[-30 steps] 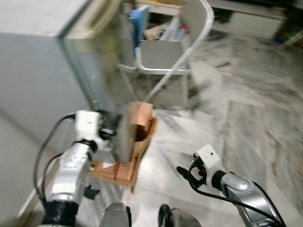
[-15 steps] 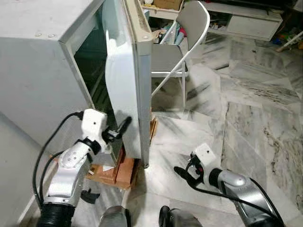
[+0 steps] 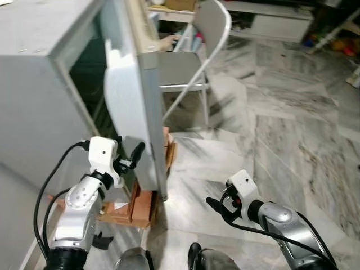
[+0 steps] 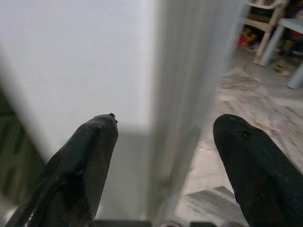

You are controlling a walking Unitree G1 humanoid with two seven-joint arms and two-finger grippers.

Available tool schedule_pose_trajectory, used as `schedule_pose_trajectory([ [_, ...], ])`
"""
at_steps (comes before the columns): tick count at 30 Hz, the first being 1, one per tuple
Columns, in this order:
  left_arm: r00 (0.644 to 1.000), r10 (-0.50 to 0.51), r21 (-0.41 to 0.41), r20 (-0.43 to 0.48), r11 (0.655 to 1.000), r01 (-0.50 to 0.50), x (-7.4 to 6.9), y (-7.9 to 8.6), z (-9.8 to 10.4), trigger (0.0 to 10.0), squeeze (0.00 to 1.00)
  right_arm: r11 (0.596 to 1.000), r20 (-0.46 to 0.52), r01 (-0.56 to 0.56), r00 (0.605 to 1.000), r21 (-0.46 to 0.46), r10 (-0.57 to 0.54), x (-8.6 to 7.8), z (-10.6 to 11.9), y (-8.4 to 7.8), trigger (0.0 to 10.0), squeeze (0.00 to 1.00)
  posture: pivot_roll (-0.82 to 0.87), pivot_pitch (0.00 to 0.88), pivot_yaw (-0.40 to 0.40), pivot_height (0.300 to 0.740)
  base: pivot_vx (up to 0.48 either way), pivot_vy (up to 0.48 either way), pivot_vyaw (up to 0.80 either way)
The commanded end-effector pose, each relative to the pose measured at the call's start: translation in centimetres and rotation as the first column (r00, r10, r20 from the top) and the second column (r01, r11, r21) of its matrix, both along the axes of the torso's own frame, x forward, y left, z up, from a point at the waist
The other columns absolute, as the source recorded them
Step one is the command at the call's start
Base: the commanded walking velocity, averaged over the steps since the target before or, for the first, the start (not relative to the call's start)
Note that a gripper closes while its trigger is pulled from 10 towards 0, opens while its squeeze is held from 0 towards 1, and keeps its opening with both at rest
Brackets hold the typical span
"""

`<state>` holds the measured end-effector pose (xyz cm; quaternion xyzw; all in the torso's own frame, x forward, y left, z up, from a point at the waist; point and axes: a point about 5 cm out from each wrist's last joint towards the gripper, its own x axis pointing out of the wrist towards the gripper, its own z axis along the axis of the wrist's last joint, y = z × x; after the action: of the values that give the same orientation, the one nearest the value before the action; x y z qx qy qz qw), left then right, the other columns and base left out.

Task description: Restocking fridge

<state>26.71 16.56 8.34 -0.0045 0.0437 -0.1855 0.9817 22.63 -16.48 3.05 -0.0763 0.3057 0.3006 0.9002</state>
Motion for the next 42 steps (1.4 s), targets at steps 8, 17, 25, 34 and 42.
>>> schedule_pose_trajectory([
  [8, 0.981, 0.195, 0.137, -0.009, 0.972, -0.192, 2.0, 2.0, -1.1, 10.0, 0.00, 1.000, 0.031, -0.020, 0.999, -0.017, 0.020, 0.2, 0.4, -0.1, 10.0, 0.00, 0.10, 0.056, -0.018, 0.740, 0.000, 0.000, 0.00],
  [17, 0.974, 0.225, 0.126, 0.003, 0.967, -0.223, 3.5, 2.5, -0.6, 10.0, 0.00, 1.000, 0.042, -0.018, 0.999, -0.024, 0.019, 0.0, 0.4, -0.3, 10.0, 0.00, 0.09, 0.059, -0.012, 0.740, 0.000, 0.000, 0.00],
  [25, 0.935, -0.329, -0.028, 0.128, 0.942, 0.335, 3.1, -7.3, 3.5, 10.0, 0.00, 0.999, 0.028, -0.027, 0.999, -0.022, 0.028, -0.1, 0.3, -0.5, 10.0, 0.00, 0.10, 0.059, -0.023, 0.740, 0.000, 0.000, 0.00],
  [34, 0.875, -0.482, -0.104, 0.052, 0.869, 0.484, 1.0, -9.6, 2.9, 10.0, 0.00, 0.999, 0.018, -0.046, 0.999, -0.008, 0.046, -0.3, 0.2, -0.3, 10.0, 0.00, 0.10, 0.062, -0.012, 0.740, 0.000, 0.000, 0.00],
  [42, 0.981, -0.195, -0.001, 0.015, 0.981, 0.195, 1.6, -2.8, 1.9, 10.0, 0.00, 0.999, 0.019, -0.054, 0.998, 0.004, 0.054, -0.3, 0.1, -0.2, 10.0, 0.00, 0.12, 0.064, -0.010, 0.740, 0.000, -0.099, 0.00],
])
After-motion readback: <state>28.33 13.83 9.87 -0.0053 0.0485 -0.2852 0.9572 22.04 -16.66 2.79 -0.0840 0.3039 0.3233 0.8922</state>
